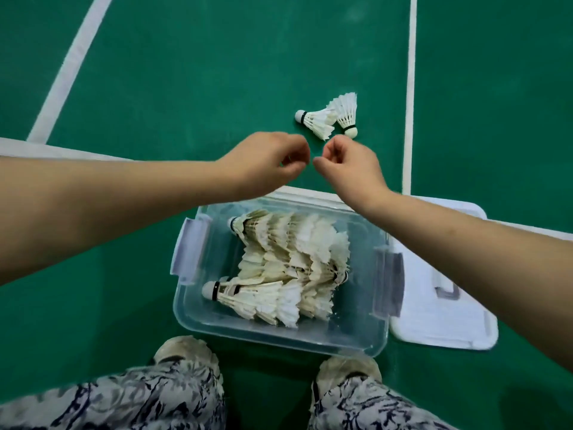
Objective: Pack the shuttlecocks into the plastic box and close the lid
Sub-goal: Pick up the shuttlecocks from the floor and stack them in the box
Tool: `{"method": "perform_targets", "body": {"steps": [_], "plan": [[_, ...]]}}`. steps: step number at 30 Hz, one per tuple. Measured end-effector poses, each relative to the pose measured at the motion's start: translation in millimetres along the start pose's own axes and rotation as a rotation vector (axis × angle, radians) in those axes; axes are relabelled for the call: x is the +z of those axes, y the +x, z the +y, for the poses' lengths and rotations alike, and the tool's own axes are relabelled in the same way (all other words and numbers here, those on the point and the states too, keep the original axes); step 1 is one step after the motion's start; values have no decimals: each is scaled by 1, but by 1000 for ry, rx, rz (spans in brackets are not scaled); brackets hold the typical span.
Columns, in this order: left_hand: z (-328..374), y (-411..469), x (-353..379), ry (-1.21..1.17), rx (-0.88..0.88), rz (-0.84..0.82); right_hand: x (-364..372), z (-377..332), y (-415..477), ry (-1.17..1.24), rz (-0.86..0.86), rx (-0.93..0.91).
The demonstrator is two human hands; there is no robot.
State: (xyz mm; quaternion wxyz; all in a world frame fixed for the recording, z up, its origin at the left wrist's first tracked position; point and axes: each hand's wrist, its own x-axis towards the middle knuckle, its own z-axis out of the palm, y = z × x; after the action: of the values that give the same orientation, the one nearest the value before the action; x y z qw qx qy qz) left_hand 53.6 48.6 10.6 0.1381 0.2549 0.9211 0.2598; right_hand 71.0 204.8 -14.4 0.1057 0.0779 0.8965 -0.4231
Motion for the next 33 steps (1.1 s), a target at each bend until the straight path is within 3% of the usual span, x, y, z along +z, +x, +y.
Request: {"method": "perform_targets", "body": {"steps": [7, 15, 21, 27, 33], "plan": [[-52, 91, 29, 194, -102, -113, 11, 33, 90, -384, -8, -20], [-77, 134, 47, 189, -138, -92, 6, 48, 138, -472, 133, -28], [-74, 141, 59, 273, -5, -140, 4, 53, 153, -527, 111, -19], [-68, 154, 56, 513, 107, -161, -2, 59, 166, -659, 35, 60], [-64, 153, 62, 660, 161, -241, 3, 71, 163, -713, 81, 7]]}}
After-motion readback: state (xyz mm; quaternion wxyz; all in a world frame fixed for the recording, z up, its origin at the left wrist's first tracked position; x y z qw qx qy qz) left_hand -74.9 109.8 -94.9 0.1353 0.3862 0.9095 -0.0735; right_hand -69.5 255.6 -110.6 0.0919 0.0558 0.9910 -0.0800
